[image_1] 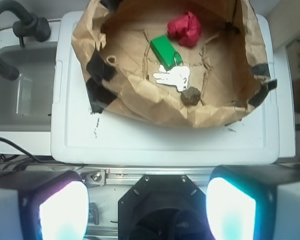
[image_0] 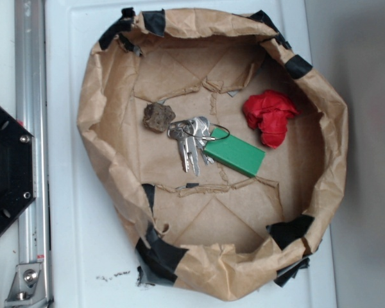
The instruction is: Grab the green block.
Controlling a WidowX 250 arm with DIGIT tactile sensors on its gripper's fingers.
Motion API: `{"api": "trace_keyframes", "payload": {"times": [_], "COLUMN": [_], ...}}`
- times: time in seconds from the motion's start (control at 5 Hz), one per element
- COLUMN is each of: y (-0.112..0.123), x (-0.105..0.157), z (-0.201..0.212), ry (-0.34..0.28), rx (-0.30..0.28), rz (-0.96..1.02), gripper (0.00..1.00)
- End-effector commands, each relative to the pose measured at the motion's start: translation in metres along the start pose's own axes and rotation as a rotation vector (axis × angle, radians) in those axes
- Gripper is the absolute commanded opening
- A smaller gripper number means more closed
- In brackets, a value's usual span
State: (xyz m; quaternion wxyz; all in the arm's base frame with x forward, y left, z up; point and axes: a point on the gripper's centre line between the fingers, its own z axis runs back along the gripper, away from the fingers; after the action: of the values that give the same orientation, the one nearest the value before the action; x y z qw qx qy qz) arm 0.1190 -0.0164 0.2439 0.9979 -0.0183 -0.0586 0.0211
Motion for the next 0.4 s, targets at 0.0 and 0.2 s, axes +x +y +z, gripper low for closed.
{"api": "trace_keyframes", "payload": {"times": [0.0,0.2], "y": [0.000,0.015], "x": [0.000,0.048], "z": [0.000,-0.024], "ry": [0.000,-0.050], "rx": [0.000,0.029], "rz": [0.000,-0.059], "gripper": [1.00,1.00]}}
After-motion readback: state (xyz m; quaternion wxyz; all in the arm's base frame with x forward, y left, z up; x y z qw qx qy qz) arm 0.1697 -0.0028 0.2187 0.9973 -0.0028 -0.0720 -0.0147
